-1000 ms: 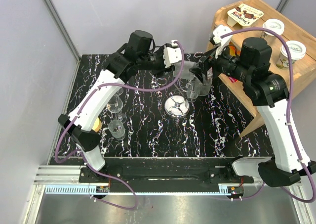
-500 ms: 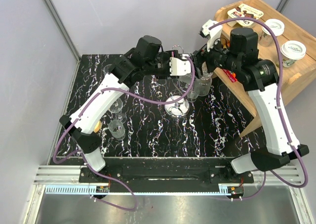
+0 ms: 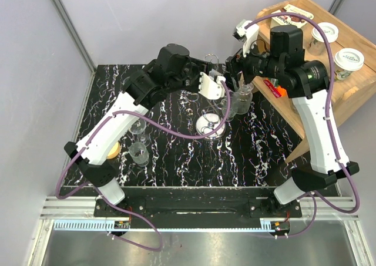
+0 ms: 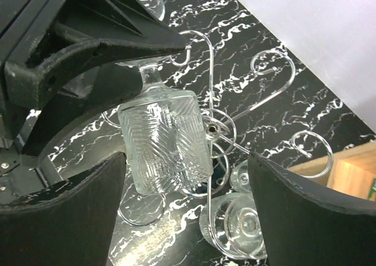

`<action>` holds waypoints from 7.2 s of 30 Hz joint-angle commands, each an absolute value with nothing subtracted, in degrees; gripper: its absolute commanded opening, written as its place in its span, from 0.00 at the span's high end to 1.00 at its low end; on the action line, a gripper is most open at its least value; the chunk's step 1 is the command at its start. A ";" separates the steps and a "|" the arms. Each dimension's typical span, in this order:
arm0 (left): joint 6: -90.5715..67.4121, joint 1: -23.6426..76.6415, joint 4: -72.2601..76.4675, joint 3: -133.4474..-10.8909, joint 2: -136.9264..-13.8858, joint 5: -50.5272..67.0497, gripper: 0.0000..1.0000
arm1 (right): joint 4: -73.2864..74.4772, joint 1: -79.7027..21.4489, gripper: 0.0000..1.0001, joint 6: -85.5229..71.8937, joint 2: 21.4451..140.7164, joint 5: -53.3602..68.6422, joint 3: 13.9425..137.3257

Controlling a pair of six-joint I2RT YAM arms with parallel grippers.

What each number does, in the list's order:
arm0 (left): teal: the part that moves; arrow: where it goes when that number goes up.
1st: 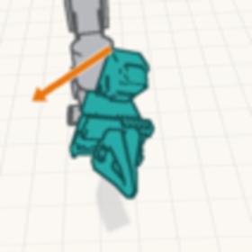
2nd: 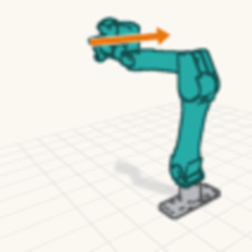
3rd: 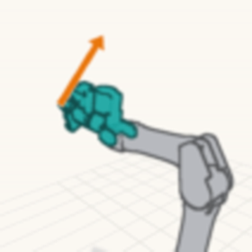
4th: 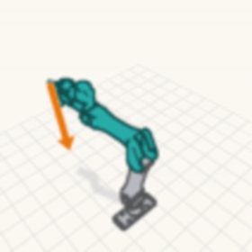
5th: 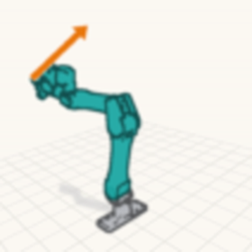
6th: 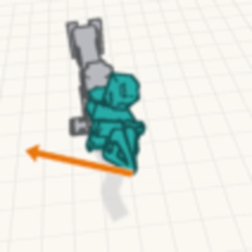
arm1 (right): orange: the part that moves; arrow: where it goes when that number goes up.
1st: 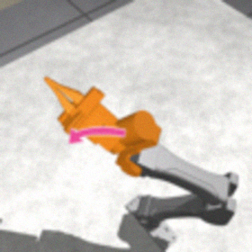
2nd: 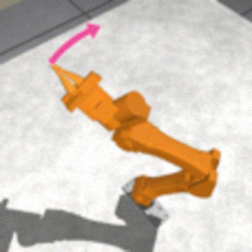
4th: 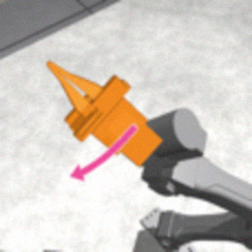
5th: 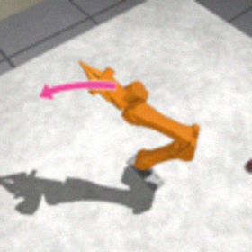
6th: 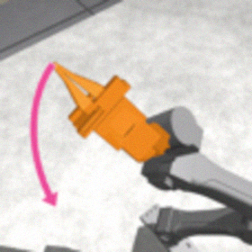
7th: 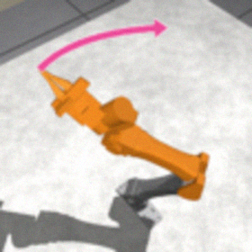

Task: Place the wine glass upside down on the wine glass rack
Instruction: Turn the wine glass upside down at the wine rack.

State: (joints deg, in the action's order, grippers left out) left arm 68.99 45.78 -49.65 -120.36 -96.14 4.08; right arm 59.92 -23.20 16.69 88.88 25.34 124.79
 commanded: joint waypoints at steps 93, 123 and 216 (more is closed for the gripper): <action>77.00 50.45 -42.54 -126.03 -93.96 -4.39 0.68 | 75.76 -22.85 0.84 19.16 101.08 41.05 138.43; 70.49 50.36 -43.85 -130.26 -89.48 -9.32 0.15 | 68.30 -22.94 1.00 13.98 93.61 37.44 133.34; 71.53 44.21 -48.07 -126.30 -95.36 10.47 1.00 | 50.01 -22.94 0.47 6.94 84.72 42.80 113.02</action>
State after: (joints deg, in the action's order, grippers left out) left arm 64.75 42.76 -53.98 -126.13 -95.44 15.00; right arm 50.48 -22.55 7.70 86.24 39.90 112.25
